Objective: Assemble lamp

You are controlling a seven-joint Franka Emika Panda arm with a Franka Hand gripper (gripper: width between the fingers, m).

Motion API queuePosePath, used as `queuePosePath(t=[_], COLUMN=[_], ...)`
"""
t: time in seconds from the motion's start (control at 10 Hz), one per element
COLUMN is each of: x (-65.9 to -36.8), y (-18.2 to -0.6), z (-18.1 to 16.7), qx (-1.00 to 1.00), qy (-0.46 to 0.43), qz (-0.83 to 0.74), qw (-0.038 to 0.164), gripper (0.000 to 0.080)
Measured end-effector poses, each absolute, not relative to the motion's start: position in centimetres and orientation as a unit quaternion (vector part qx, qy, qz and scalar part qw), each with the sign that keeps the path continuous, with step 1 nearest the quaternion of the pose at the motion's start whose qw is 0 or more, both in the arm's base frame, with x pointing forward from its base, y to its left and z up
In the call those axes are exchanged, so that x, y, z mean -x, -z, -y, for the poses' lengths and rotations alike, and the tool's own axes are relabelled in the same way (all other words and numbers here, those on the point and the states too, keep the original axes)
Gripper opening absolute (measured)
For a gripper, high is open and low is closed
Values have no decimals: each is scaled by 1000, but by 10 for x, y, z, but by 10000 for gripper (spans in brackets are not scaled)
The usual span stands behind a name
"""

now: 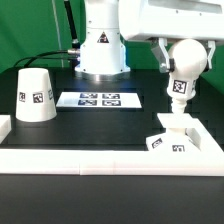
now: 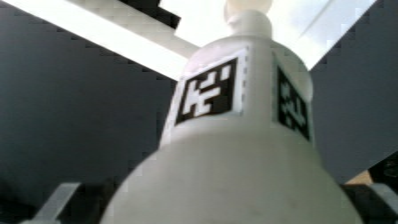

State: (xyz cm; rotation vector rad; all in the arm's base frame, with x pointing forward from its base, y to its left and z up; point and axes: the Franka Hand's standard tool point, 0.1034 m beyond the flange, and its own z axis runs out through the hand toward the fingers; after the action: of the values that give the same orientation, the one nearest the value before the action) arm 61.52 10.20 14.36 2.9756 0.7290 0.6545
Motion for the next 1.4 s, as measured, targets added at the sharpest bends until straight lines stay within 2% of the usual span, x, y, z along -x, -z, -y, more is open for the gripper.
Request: queuePosePath(t=[1.2, 1.4], x=[-607, -609], y=[-120, -120], z=[-99, -98], qx=[-953, -950], qy=[-192, -211], qz=[-233, -231], qw=[4, 7], gripper=[576, 576])
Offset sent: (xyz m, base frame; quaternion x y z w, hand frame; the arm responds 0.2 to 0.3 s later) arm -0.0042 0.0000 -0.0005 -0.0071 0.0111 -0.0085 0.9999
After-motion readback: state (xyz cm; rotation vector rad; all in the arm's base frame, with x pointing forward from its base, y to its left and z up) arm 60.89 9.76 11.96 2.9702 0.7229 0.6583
